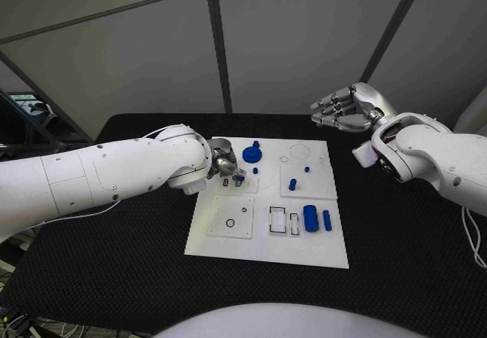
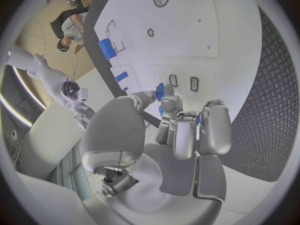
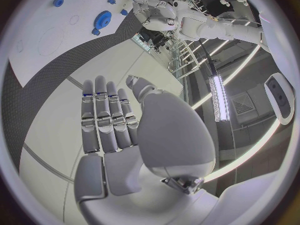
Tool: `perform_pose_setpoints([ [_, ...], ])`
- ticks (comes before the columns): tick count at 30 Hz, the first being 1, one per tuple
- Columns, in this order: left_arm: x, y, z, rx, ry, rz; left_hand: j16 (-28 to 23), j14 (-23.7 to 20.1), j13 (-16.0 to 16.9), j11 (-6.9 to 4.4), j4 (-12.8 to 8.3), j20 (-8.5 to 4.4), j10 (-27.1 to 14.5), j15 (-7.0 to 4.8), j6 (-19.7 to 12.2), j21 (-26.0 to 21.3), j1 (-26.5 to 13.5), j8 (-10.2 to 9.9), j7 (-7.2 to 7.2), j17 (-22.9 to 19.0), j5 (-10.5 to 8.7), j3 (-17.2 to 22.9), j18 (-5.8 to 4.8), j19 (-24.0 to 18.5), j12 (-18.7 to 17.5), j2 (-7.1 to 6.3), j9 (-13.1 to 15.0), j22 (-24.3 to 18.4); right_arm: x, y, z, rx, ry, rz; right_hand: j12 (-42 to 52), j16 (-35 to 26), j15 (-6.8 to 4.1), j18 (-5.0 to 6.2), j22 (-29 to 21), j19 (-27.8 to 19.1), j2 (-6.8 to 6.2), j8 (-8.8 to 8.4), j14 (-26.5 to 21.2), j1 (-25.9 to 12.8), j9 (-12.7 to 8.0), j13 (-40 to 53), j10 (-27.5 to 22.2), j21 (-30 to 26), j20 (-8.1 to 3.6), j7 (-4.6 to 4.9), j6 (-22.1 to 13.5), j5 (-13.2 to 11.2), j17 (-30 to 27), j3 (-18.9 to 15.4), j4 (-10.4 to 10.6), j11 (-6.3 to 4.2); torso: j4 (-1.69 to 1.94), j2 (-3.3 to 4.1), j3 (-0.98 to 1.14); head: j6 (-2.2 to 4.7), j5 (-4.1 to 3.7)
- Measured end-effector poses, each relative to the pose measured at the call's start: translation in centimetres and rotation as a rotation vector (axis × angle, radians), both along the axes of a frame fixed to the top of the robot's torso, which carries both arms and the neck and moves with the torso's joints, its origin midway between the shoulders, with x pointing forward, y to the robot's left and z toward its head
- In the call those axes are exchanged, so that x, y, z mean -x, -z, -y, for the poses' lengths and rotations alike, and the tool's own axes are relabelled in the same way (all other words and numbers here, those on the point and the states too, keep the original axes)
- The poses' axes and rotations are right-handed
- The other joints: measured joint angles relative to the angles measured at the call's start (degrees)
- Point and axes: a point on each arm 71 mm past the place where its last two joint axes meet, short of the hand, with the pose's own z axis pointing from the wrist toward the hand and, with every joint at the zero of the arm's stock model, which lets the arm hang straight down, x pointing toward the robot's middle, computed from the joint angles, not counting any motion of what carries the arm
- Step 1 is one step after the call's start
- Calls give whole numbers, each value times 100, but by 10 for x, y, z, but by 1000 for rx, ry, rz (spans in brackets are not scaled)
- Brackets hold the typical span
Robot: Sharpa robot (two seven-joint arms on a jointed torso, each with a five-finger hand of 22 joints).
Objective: Assemble the parts on the task board
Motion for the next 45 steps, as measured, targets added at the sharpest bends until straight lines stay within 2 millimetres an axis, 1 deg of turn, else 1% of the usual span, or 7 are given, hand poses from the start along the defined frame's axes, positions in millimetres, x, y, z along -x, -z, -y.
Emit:
perform_pose_setpoints([
  [38,1,7,1,-97,63,12,23,22,44,-82,-64,-8,102,-19,-20,50,-181,134,-22,0,229,30,-5,48,66,-30,69,12,-1,1,-2,1,-5,-4,0,0,0,0,-13,20,23,0,0,-22,0,-4,0,-29,20,20,-21,20,-10,0,0,0,-6,7,-4,-63,12],
  [39,1,7,1,-99,66,9,44,21,44,-83,-64,-9,102,-19,-20,54,-181,134,-22,0,230,31,-25,48,67,-30,70,12,-1,1,-2,1,-5,-4,0,0,0,0,-13,20,23,0,0,-22,0,-4,1,-29,20,21,-21,20,-10,0,0,0,-6,7,-3,-64,12],
  [40,2,8,2,-100,68,8,44,22,44,-83,-65,-8,103,-19,-20,54,-181,134,-22,0,230,31,-398,48,67,-30,70,12,-1,1,-2,1,-5,-4,0,0,0,-1,-13,20,23,0,0,-22,0,-4,0,-29,20,20,-21,20,-10,0,0,0,-6,7,-3,-64,10],
  [42,2,8,2,-102,71,5,44,22,44,-83,-112,-9,103,-19,-20,54,-190,134,-22,0,230,79,-390,48,67,-39,70,12,-1,1,-2,1,-5,-4,0,0,0,0,-13,20,23,0,0,-22,0,-3,0,-29,20,20,-21,20,-10,0,0,0,-6,7,-3,-67,2],
  [43,2,8,2,-104,73,3,44,21,44,-83,-123,-9,103,-19,-20,54,-211,134,-22,0,230,89,-322,48,67,-60,77,12,-1,1,-2,1,-6,-4,0,0,0,0,-13,20,23,0,0,-22,0,-4,0,-29,20,20,-20,20,-10,0,0,0,-6,7,-3,-67,1],
  [44,2,8,2,-105,74,2,44,22,44,-83,-129,-9,104,-19,-20,54,-211,134,-22,0,230,95,-140,48,67,-60,78,12,-1,1,-2,1,-6,-4,0,0,0,0,-13,20,23,0,0,-22,0,-3,1,-28,20,20,-21,20,-10,0,0,0,-6,7,-3,-65,0],
  [45,2,8,2,-106,75,1,44,22,44,-84,-129,-9,104,-19,-20,53,-211,134,-22,0,230,96,-123,48,67,-60,78,12,-1,1,-2,1,-6,-4,0,0,0,0,-13,20,23,0,0,-22,0,-3,1,-28,20,20,-20,20,-10,0,0,0,-6,7,-3,-60,-1],
])
